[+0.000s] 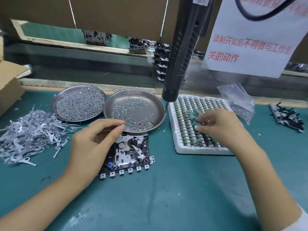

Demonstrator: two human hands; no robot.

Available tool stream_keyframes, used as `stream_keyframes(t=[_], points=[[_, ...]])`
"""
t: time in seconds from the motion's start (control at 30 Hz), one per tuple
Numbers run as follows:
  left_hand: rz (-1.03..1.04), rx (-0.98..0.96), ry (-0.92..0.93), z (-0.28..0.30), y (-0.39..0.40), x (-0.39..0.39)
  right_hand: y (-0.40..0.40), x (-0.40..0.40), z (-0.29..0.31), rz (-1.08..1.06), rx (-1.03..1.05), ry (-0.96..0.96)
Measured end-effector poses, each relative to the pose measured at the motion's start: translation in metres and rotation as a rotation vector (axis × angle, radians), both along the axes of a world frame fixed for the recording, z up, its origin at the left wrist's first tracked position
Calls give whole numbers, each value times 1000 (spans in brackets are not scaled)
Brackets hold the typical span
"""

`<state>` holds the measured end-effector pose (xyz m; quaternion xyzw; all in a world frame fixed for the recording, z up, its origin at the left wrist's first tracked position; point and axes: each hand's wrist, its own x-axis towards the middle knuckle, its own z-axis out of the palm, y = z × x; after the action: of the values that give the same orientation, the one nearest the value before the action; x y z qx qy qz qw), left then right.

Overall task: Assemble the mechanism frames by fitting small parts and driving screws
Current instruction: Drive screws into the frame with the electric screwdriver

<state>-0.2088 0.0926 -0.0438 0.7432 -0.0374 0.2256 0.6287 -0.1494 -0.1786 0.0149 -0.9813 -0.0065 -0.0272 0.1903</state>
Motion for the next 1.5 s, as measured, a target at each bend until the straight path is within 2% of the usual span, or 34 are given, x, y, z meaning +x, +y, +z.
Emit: stream_keyframes(t=[0.17, 0.4, 0.47, 0.57, 0.67, 0.93, 1.23, 1.5], points=[[-13, -58, 17, 1, -1, -1, 0, 2, -7, 37, -46, -60], [-19, -23, -21, 2, -2, -2, 4, -9, -11, 48, 68, -199], [-21, -13, -29, 2, -2, -2, 15, -15, -8, 86, 254, -235], [-44, -17, -37, 1, -2, -2, 46, -24, -8, 190, 600, -126], [-68, 23, -52, 0, -1, -2, 77, -25, -16, 277, 791, 34], [-119, 66, -91, -2, 0, 0, 101, -25, -37, 248, 1332, 328], [-174, -29, -2, -7, 2, 2, 101, -31, -43, 278, 1231, 280], [-214, -36, -7, -6, 1, 2, 101, -32, -43, 322, 1245, 267]])
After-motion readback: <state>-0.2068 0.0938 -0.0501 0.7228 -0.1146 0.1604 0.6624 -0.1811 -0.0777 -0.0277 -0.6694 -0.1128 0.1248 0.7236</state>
